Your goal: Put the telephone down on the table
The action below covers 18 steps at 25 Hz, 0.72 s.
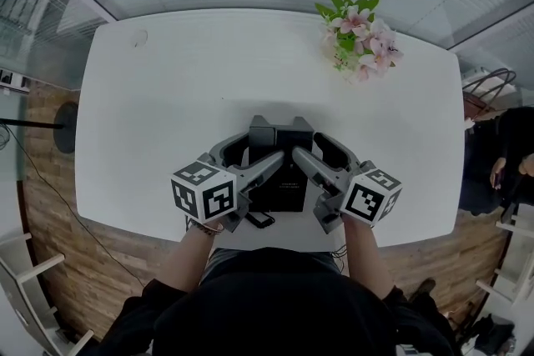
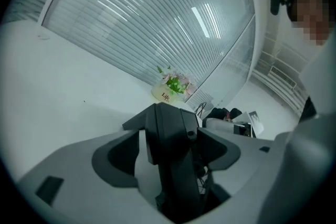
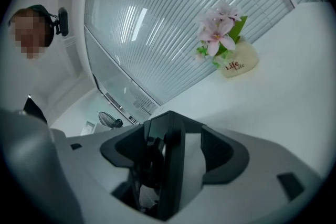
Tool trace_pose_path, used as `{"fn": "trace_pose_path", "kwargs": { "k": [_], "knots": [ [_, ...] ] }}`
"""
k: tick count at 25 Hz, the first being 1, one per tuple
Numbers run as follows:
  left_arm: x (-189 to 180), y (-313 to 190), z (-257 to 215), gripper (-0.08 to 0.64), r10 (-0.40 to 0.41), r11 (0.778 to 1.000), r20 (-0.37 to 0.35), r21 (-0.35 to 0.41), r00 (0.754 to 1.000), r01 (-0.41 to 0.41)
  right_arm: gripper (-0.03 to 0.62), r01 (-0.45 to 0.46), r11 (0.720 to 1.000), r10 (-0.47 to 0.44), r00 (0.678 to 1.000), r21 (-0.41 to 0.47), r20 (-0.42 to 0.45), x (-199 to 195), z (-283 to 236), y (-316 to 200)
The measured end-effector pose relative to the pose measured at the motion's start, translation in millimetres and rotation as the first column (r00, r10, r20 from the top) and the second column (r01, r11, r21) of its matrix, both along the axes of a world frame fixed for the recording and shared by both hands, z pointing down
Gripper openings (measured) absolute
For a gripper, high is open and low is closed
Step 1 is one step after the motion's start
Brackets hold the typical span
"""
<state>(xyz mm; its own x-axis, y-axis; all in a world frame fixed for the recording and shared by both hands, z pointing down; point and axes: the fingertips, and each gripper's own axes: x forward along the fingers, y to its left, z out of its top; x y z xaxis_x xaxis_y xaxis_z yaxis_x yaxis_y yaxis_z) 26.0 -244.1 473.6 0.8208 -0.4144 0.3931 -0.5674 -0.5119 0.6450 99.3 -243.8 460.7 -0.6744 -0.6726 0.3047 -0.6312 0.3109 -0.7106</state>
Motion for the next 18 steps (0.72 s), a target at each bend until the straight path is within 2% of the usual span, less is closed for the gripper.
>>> {"fn": "trace_pose_path", "kwargs": {
  "k": [5,10,18],
  "knots": [
    [-12.0,-8.8,-32.9,0.344,-0.068,0.989,0.006,0.128,0.998,0.067,0.325,-0.025,0.996,0.029,0.999,0.083,-0.046,8.5,-26.3,-2.6],
    [-16.5,-12.8,-73.2,0.344,-0.09,0.964,-0.002,0.249,0.996,0.087,0.325,-0.015,0.982,0.034,0.994,0.186,-0.099,4.7,-61.9,-2.8],
    [-14.8,-13.6,-128.0,0.344,-0.106,0.913,-0.027,0.394,0.994,0.108,0.324,-0.018,0.927,0.075,0.988,0.376,-0.138,5.2,-127.5,-2.6]
  ]
}}
